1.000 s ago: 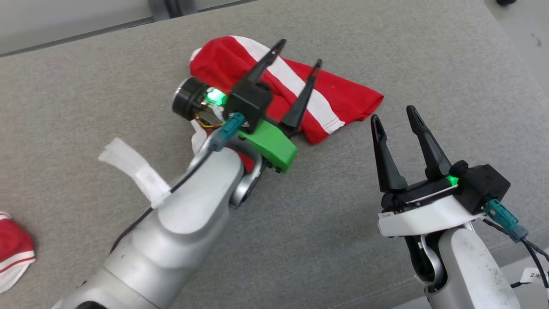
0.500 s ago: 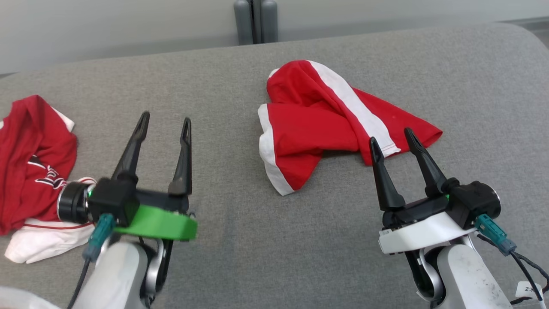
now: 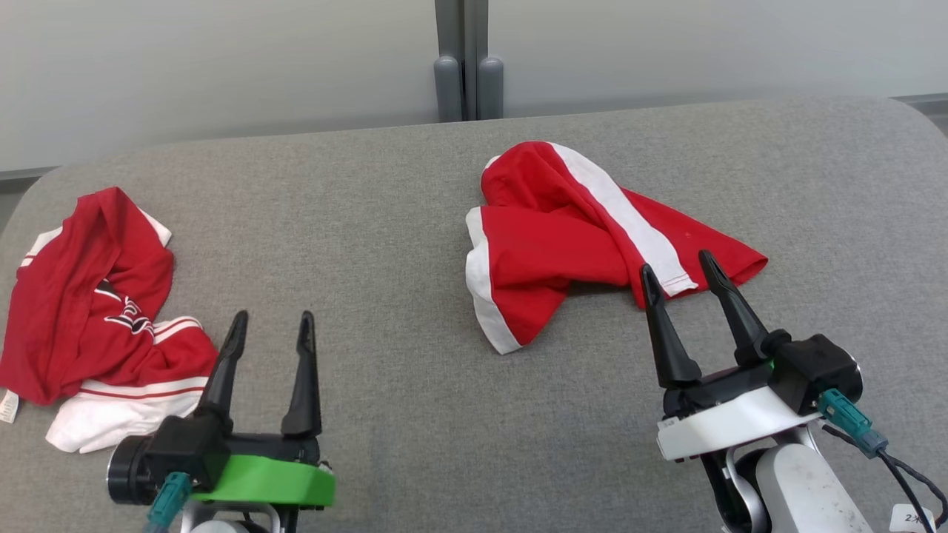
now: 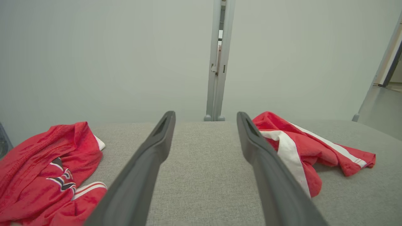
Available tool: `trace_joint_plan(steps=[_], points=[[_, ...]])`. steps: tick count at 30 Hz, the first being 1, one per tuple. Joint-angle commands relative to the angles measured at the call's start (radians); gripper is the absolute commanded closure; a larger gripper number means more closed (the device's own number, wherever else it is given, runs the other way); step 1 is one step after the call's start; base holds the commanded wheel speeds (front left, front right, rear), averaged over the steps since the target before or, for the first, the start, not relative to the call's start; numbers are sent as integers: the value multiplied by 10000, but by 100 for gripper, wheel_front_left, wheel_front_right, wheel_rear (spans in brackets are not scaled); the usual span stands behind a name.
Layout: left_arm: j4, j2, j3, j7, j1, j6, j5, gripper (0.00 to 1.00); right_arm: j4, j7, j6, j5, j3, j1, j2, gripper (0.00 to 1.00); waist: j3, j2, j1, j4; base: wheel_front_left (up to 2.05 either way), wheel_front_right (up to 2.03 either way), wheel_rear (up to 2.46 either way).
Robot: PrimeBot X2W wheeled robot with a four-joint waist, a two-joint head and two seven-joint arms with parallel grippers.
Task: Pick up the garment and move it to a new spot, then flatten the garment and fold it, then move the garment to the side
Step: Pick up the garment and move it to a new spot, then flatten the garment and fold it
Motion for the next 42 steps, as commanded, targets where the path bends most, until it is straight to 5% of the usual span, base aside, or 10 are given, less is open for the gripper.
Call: trace_joint_plan(steps=[1,9,17,28,42], points=[[74,-83,191,-7,154,-114,33,0,14,-32,-3,59,-32,84,-24,0,2,0,0,-12,0,0,0],[706,-365,569,-9,-6,-699,122,0,53,-32,-3,-19,-100,-21,-24,0,152,0,0,119,0,0,0],[916,-408,474,-7,-182,-807,52,0,247,-32,-3,-161,138,-296,-22,0,363,0,0,288,0,0,0],[1103,-405,-226,-7,-597,-691,-440,0,3399,596,-8,-1157,1570,-2396,-32,0,841,0,0,1347,0,0,0],[1479,-404,-1191,-9,-537,-364,-1088,0,6125,2980,-8,-1874,682,-4332,-28,0,1131,0,0,2768,0,0,0]])
